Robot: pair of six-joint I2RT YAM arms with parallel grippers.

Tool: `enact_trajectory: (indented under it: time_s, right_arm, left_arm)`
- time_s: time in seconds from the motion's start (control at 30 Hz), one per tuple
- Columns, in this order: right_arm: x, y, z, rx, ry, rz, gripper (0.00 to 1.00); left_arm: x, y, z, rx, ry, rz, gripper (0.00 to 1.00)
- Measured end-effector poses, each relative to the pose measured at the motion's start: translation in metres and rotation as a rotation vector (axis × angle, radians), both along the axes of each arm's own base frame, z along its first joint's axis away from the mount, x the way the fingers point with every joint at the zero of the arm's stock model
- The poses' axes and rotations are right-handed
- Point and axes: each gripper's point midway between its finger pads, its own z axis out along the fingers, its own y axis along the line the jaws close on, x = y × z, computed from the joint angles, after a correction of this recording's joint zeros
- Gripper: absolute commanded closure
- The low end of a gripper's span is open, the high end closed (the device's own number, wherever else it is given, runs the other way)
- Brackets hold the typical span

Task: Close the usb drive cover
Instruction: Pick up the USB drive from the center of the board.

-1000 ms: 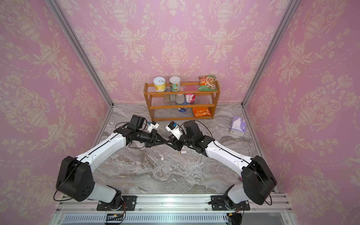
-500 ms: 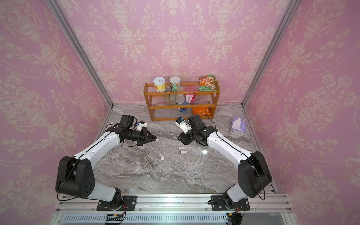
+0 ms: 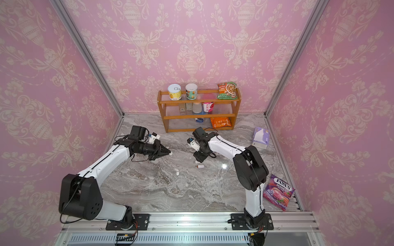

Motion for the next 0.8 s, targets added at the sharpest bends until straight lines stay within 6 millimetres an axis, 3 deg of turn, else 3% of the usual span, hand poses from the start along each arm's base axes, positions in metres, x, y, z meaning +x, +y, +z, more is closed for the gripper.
enact_trajectory:
  time_s: [0.8]
  right_arm:
    - [-0.008, -0.003, -0.021, -0.109, -0.008, 0.128, 0.47]
  left_arm:
    - [-0.001, 0.001, 0.009, -0.006, -0.025, 0.004, 1.00]
